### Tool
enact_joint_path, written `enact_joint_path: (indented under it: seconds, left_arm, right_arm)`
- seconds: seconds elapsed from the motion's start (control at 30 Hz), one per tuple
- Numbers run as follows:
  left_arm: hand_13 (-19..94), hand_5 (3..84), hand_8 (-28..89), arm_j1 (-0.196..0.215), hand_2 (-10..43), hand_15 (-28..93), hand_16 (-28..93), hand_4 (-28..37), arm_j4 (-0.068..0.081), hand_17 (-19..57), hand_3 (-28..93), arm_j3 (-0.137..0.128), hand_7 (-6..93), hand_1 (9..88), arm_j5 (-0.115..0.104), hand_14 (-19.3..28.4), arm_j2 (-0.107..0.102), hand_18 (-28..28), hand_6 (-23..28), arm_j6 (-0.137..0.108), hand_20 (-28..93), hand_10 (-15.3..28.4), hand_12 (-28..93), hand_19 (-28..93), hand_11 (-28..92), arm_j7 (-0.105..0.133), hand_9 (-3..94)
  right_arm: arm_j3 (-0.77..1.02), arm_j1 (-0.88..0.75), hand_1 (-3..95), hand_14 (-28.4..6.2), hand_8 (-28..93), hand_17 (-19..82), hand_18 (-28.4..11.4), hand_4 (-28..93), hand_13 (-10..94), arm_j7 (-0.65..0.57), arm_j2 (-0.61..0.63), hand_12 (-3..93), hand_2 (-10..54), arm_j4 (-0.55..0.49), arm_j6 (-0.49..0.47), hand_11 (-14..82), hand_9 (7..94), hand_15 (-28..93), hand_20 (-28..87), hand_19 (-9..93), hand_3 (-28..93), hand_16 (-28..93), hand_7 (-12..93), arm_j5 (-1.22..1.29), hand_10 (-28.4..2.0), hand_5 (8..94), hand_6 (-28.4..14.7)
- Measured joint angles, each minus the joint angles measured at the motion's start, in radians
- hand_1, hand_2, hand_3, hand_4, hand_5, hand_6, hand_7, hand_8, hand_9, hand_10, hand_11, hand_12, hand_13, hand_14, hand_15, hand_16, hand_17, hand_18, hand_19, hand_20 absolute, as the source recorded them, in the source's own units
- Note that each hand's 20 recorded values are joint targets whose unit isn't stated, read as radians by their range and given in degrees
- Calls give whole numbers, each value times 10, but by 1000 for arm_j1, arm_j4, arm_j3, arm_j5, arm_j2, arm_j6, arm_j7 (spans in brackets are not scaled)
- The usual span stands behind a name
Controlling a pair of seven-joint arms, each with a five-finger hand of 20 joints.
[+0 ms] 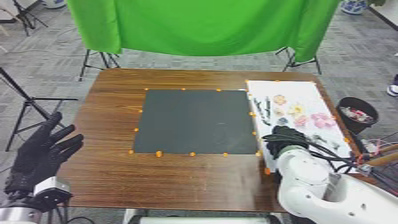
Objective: Arrange flowers
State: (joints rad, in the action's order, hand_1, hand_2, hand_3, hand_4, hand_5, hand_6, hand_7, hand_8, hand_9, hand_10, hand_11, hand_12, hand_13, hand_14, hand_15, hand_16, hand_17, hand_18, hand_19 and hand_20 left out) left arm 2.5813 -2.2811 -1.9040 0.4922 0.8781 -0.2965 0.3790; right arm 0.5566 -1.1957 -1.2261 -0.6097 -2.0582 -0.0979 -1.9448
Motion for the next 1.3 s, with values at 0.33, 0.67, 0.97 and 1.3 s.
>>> enact_joint_path:
  seconds: [0.33,0.67,0.97,1.3]
  left_arm:
    - [199,296,-71,1,64,548,-117,-201,0,-59,620,-1,72,300,2,280,5,284,59,0,-77,184,116,574,219,-1,261]
    - [200,296,-71,4,65,548,-117,-201,-2,-59,620,-6,71,299,3,279,9,284,60,0,-77,183,115,574,220,-3,260]
    - [199,296,-71,19,65,548,-117,-201,-3,-59,619,-15,71,299,2,279,9,284,60,-1,-77,183,115,574,220,2,261]
    - [199,296,-71,28,66,547,-116,-200,-11,-59,618,-33,70,300,2,279,10,284,60,-2,-77,184,115,574,219,1,261]
  right_arm:
    - [-11,-7,449,-92,210,574,-149,-133,761,-2,5,314,122,-3,24,610,717,806,421,932,784,194,620,-16,-152,593,-71]
    - [-17,-18,440,-89,209,578,-146,-123,767,19,33,315,129,-19,87,625,721,818,448,932,789,192,645,-41,-149,583,-75]
    - [3,11,440,-88,210,581,-146,-125,769,40,47,317,126,-56,106,624,725,818,457,932,792,193,643,-63,-150,587,-76]
    - [-60,154,442,-89,213,585,-145,-122,772,77,32,322,120,-75,106,619,729,817,461,932,794,195,634,-69,-150,595,-75]
